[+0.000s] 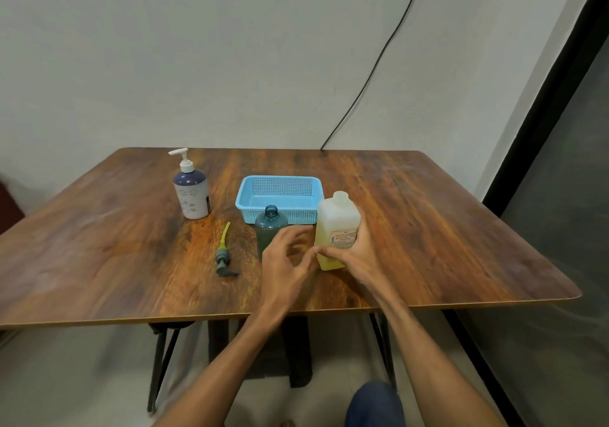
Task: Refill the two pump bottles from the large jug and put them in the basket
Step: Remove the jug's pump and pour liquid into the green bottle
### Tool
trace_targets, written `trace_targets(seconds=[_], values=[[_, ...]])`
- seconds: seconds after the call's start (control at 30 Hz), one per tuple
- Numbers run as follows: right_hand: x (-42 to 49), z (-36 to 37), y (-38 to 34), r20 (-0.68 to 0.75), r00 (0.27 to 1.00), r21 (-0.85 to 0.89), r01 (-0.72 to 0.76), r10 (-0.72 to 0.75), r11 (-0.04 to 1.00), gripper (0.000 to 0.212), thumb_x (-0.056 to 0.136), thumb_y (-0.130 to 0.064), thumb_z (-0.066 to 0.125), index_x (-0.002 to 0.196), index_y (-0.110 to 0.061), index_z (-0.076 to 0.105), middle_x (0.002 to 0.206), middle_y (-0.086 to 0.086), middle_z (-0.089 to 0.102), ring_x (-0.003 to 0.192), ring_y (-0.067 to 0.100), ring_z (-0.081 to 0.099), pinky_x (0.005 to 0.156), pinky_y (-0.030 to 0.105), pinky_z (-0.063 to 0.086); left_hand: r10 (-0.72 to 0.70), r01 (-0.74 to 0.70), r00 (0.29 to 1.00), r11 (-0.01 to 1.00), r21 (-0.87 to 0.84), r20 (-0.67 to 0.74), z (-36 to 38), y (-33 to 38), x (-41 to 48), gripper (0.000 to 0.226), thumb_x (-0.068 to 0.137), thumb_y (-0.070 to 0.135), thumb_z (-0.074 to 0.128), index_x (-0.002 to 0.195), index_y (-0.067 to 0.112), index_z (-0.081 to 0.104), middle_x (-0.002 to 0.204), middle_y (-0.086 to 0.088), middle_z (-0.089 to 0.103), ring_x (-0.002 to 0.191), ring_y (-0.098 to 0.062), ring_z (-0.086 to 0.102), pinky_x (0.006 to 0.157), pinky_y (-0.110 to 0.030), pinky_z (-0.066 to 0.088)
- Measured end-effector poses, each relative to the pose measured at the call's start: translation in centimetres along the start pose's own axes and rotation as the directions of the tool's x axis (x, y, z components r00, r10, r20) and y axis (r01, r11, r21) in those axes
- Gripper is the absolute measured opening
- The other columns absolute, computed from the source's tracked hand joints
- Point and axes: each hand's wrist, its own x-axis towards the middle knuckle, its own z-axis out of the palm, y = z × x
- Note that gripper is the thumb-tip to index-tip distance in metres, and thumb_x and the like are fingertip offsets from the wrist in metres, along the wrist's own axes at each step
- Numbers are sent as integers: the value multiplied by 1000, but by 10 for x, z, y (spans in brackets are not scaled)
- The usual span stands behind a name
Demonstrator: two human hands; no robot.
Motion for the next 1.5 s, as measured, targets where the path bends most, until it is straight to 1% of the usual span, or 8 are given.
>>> trace_targets(seconds=[0.13, 0.27, 0.43, 0.53, 0.67, 0.83, 1.1, 1.5], values=[[4, 10, -1, -133, 991, -87, 17, -28, 996, 99, 61, -11, 96, 135, -45, 38, 127, -11, 58, 111, 1, 61, 77, 16, 56, 76, -64, 981, 995, 71, -180, -21, -10, -8, 22, 88, 17, 77, 109, 17, 71, 107, 7, 69, 99, -6, 66, 84, -19, 56], [8, 15, -1, -182, 981, -173, 30, -62, 984, 100, 60, -7, 95, 139, -34, 41, 126, -7, 59, 108, 3, 62, 73, 12, 55, 7, 14, 941, 998, 61, -339, -31, -31, -3, 37, 83, 27, 81, 114, 22, 60, 111, 11, 56, 103, -5, 57, 81, -16, 50], [10, 19, -3, -166, 980, -275, 63, -112, 959, 99, 57, -16, 94, 138, -42, 44, 122, -20, 60, 107, 1, 63, 72, 18, 58, -168, 183, 974, 979, 89, -150, -29, -53, 12, 86, 74, 42, 87, 142, 27, 37, 141, 6, 42, 130, -11, 44, 107, -31, 44], [14, 22, -11, -124, 982, -350, 94, -146, 932, 99, 55, -21, 90, 132, -59, 40, 120, -33, 56, 107, -3, 61, 71, 19, 58, -207, 207, 978, 975, 74, -9, -27, -60, 19, 97, 75, 38, 87, 152, 31, 29, 154, 2, 42, 137, -11, 43, 113, -37, 43], [23, 22, -16, -59, 985, -459, 116, -161, 881, 103, 58, -15, 90, 146, -36, 41, 128, -14, 59, 106, 7, 63, 72, 18, 59, -163, 163, 987, 984, 69, -8, -27, -68, 27, 95, 78, 32, 86, 154, 39, 30, 147, 18, 43, 129, 2, 43, 112, -33, 45], [31, 26, -27, 16, 992, -630, 110, -129, 768, 107, 61, -17, 92, 152, -28, 37, 138, -2, 57, 114, 17, 61, 85, 42, 61, -109, 110, 993, 993, 33, -39, -27, -72, 32, 94, 78, 29, 85, 153, 44, 32, 146, 23, 39, 130, 15, 39, 110, -27, 42], [39, 31, -38, 101, 989, -831, 145, -111, 537, 109, 63, -24, 93, 155, -22, 34, 147, 4, 50, 126, 24, 55, 100, 46, 53, -123, 123, 990, 992, 0, -62, -30, -75, 30, 92, 79, 22, 84, 154, 38, 35, 147, 2, 47, 135, -13, 44, 111, -50, 46], [39, 32, -57, 173, 979, -938, 196, -105, 285, 104, 69, -26, 87, 157, -24, 31, 145, 4, 51, 121, 26, 57, 97, 40, 52, -140, 144, 989, 987, 66, -48, -29, -82, 33, 92, 77, 25, 84, 154, 42, 35, 136, 5, 50, 126, -14, 45, 109, -37, 42]])
